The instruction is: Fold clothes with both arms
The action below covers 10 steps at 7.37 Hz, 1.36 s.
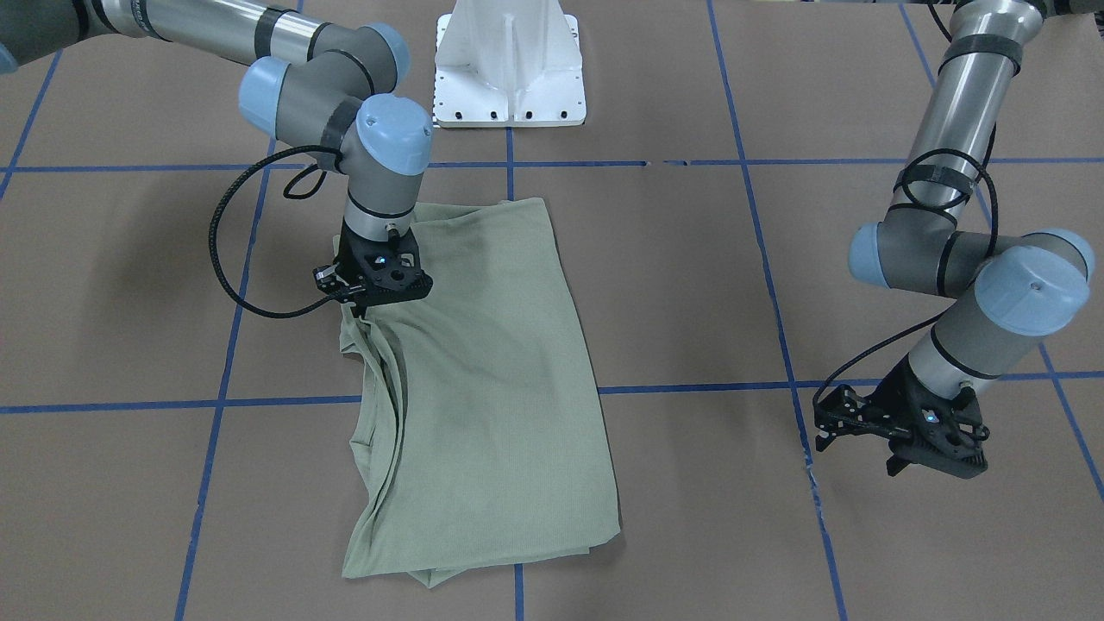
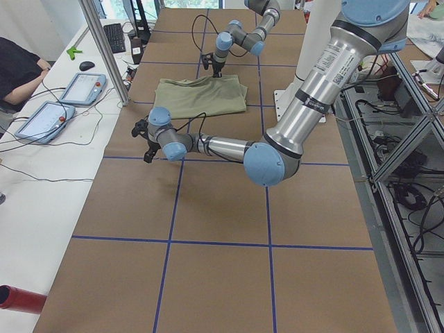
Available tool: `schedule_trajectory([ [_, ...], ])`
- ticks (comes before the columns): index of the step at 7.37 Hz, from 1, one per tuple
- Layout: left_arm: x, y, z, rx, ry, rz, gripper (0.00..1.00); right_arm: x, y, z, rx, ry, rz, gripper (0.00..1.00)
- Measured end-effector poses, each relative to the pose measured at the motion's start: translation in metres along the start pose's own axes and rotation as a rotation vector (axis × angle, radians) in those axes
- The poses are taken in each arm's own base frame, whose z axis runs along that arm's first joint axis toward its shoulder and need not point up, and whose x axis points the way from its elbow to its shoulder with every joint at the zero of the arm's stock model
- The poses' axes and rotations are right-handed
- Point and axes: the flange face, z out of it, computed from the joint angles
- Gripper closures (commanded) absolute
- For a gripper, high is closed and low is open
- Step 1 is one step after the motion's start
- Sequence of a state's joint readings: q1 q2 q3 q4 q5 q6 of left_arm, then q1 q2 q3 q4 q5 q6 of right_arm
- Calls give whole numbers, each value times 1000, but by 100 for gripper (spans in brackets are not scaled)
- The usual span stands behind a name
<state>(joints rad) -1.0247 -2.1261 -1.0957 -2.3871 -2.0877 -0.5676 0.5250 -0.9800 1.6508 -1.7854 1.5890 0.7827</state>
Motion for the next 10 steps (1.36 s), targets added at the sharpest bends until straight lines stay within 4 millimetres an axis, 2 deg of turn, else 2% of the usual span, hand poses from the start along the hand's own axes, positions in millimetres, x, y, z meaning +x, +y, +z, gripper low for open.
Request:
schedule_trajectory([
  [1, 1, 0, -1, 2, 1, 1, 0, 8, 4, 7, -7, 10, 4, 98],
  [3, 2, -1, -1, 4, 2, 3, 0, 19, 10, 18, -20, 26, 15, 0],
  [5, 3, -2, -2, 6, 5, 7, 0, 29, 5, 18, -18, 26, 40, 0],
  [6, 5, -3, -3, 11, 8, 11, 0, 37, -9, 9, -4, -1, 65, 0],
  [8, 8, -4, -6, 21, 15, 17, 0, 48, -55, -20, 46, -125, 130, 0],
  [9, 10, -5, -7, 24, 17, 20, 0, 41, -86, -25, 76, -168, 166, 0],
  [10, 11, -5, -8, 25, 18, 21, 0, 35, -114, -20, 99, -190, 191, 0],
])
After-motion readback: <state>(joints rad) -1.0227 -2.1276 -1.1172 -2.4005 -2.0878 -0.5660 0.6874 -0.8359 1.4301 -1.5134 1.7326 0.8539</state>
